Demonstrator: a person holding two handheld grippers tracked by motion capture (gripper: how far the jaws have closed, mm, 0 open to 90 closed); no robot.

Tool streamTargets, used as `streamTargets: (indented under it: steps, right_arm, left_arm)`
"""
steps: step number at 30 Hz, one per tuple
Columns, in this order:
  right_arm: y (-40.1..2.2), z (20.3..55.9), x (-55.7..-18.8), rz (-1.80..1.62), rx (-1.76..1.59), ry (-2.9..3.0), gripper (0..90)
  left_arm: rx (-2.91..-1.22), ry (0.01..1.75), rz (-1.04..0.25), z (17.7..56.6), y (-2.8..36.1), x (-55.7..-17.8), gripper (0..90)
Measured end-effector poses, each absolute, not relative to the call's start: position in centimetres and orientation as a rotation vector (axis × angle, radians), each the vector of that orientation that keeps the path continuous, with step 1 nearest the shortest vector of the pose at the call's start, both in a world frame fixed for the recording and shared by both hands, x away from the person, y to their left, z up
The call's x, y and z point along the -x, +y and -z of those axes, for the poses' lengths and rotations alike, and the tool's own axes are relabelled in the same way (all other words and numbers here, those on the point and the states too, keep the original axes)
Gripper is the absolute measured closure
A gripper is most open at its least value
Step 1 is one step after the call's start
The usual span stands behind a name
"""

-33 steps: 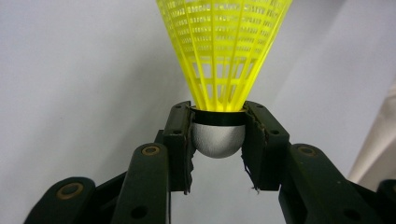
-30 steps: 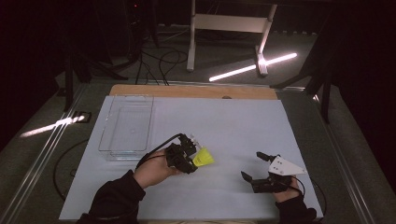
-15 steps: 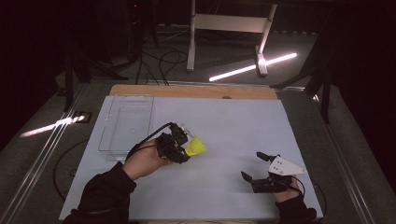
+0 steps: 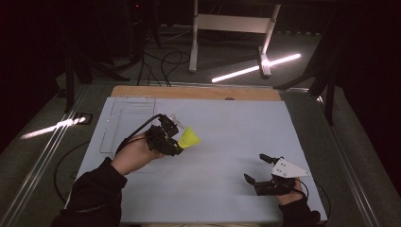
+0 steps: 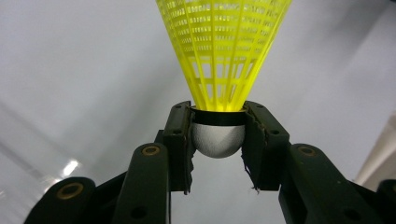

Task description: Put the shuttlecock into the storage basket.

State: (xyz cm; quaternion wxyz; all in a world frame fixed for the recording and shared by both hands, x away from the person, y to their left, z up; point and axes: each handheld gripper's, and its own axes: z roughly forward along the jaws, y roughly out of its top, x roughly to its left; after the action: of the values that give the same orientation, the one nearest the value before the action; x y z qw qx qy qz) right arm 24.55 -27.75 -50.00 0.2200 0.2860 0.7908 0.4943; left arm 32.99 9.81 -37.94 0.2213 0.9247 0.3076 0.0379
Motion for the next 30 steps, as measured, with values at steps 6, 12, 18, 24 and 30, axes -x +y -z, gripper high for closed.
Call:
streamTargets:
  steps: [6, 12, 18, 24, 30]
  right_arm:
    - [-27.7, 50.0, -24.6, -1.367, -0.792, 2.188, 8.9]
    - [-27.7, 50.0, -24.6, -1.367, -0.792, 2.188, 8.9]
    - [-27.7, 50.1, -24.6, -1.369, -0.793, 2.188, 8.9]
    - [-27.6, 50.1, -24.6, -1.368, -0.793, 2.19, 8.9]
    - [-27.6, 50.1, -24.6, -1.368, -0.792, 2.19, 8.9]
  left_arm:
    - [-2.538, 0.875, -0.126, 37.0, 11.2, -33.5, 65.8]
    - [-2.524, 0.898, -0.148, 36.5, 12.4, -34.1, 65.8]
    - [-2.496, 0.942, -0.157, 36.2, 14.0, -34.7, 65.8]
    - [-2.478, 0.981, -0.172, 35.7, 15.5, -35.1, 65.8]
    - [-2.459, 1.018, -0.19, 35.5, 16.9, -35.3, 65.8]
